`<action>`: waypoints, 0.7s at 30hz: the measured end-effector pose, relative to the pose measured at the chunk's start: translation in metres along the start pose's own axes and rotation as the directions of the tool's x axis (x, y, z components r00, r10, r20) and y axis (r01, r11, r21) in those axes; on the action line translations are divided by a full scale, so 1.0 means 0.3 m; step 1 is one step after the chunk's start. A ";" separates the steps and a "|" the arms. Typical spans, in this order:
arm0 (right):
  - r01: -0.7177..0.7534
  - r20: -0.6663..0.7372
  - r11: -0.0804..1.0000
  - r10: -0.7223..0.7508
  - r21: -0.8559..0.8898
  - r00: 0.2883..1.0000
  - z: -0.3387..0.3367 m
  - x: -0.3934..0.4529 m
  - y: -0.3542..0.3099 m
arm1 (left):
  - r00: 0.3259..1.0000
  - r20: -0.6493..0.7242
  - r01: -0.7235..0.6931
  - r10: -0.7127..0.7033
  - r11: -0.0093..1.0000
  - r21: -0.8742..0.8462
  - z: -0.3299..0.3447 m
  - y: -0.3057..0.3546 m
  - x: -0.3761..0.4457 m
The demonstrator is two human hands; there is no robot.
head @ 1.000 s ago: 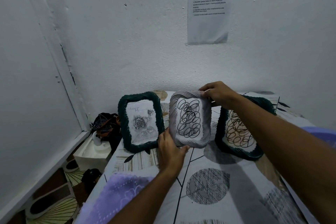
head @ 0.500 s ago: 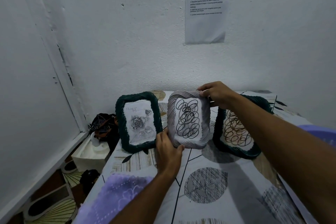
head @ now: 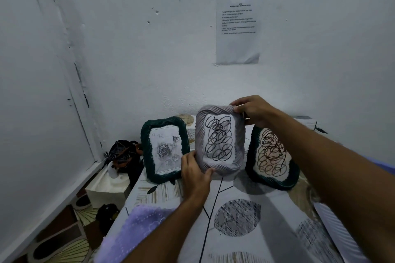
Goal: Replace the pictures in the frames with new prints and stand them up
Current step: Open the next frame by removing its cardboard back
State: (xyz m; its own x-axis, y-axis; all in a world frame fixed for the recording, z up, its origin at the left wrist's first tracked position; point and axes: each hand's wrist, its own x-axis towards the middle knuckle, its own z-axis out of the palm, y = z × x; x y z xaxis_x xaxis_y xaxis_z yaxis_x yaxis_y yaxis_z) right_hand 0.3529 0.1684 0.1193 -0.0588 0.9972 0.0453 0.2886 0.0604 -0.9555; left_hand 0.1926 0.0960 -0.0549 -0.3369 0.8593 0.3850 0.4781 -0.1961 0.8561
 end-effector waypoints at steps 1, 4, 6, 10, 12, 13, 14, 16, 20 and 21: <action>0.005 0.001 1.000 -0.005 0.000 1.000 -0.004 -0.013 -0.019 | 1.000 -0.002 -0.014 0.014 1.000 -0.006 -0.013 0.015 -0.001; 0.022 0.003 1.000 -0.022 0.006 1.000 -0.013 -0.062 -0.075 | 0.999 -0.003 -0.051 0.051 0.999 -0.015 -0.064 0.057 -0.009; 0.036 0.000 0.999 -0.036 0.003 0.999 -0.021 -0.101 -0.112 | 0.997 -0.005 -0.079 0.079 0.997 -0.007 -0.100 0.090 -0.016; 0.070 0.005 0.998 -0.070 -0.006 0.998 -0.034 -0.194 -0.199 | 0.990 -0.017 -0.143 0.143 0.990 -0.001 -0.179 0.152 -0.032; 0.087 0.005 0.996 -0.087 -0.014 0.996 -0.041 -0.244 -0.240 | 0.984 -0.021 -0.178 0.177 0.984 -0.009 -0.225 0.178 -0.047; 0.097 0.005 0.995 -0.097 -0.018 0.995 -0.043 -0.272 -0.259 | 0.980 -0.015 -0.197 0.197 0.980 -0.013 -0.249 0.189 -0.054; 0.105 0.006 0.994 -0.105 -0.021 0.994 -0.046 -0.300 -0.274 | 0.977 -0.005 -0.212 0.212 0.977 -0.016 -0.273 0.202 -0.064; 0.109 0.012 0.994 -0.109 -0.032 0.994 -0.050 -0.350 -0.291 | 0.970 0.039 -0.240 0.240 0.971 -0.009 -0.327 0.229 -0.088; 0.077 0.022 0.996 -0.076 -0.039 0.997 -0.059 -0.449 -0.276 | 0.951 0.162 -0.257 0.262 0.965 -0.056 -0.425 0.258 -0.152; 0.064 0.021 0.998 -0.064 -0.024 0.998 -0.059 -0.472 -0.263 | 0.946 0.196 -0.247 0.257 0.966 -0.075 -0.445 0.260 -0.173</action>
State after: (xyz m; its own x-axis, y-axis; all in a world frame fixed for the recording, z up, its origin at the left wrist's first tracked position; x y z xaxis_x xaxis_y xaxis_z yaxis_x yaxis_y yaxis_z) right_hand 0.3554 0.0232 0.1935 -0.0967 0.9903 0.0999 0.3067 0.1252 -0.9435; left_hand 0.1391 -0.0269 0.0378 -0.0375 0.8553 0.5167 0.4843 -0.4368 0.7581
